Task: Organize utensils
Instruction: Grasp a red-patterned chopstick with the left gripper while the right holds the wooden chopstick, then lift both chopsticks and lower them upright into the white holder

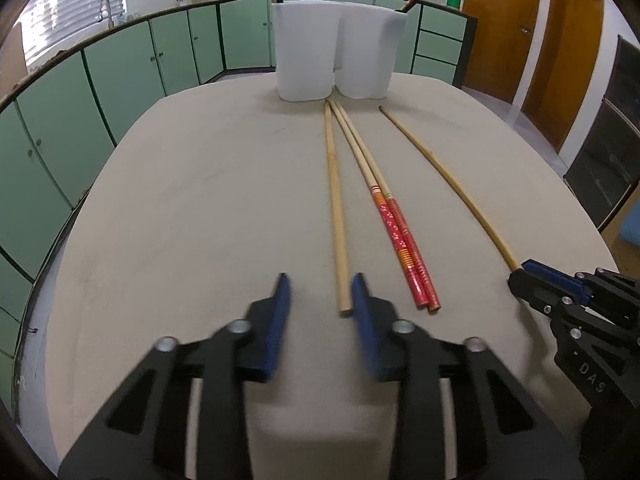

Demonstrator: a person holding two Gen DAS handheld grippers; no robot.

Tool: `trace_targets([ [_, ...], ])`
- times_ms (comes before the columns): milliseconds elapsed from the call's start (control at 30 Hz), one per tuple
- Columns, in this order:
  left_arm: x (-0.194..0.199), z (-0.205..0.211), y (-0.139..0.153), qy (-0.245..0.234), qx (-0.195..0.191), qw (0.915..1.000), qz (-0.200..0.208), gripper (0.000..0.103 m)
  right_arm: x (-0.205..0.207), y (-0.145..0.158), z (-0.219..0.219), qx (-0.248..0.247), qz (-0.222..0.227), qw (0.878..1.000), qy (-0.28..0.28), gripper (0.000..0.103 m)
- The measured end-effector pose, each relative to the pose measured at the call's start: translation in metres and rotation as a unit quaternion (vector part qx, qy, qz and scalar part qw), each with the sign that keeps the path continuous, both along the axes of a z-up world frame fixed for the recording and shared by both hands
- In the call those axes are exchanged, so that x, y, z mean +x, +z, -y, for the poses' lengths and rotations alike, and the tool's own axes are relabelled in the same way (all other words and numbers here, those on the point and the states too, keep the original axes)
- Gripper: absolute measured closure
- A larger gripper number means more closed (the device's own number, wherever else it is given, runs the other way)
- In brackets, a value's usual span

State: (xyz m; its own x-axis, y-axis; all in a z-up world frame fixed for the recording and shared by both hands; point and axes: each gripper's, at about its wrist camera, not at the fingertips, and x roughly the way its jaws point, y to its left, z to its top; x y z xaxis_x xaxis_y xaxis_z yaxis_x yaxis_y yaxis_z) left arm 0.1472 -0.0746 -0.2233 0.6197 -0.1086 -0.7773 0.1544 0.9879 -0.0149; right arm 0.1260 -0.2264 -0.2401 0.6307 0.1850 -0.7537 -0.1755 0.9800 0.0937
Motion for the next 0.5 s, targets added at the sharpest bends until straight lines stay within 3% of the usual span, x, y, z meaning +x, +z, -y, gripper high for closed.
trace_targets([
  [133, 0.000, 0.003, 0.000, -0.010, -0.006, 0.9999, 0.000, 0.097, 0.000, 0.000, -0.001, -0.005, 0.001, 1.000, 0.000, 0.095],
  [500, -0.006, -0.004, 0.010, -0.006, -0.007, 0.9999, 0.014, 0.097, -0.006, 0.012, 0.004, -0.003, 0.018, 1.000, -0.003, 0.096],
])
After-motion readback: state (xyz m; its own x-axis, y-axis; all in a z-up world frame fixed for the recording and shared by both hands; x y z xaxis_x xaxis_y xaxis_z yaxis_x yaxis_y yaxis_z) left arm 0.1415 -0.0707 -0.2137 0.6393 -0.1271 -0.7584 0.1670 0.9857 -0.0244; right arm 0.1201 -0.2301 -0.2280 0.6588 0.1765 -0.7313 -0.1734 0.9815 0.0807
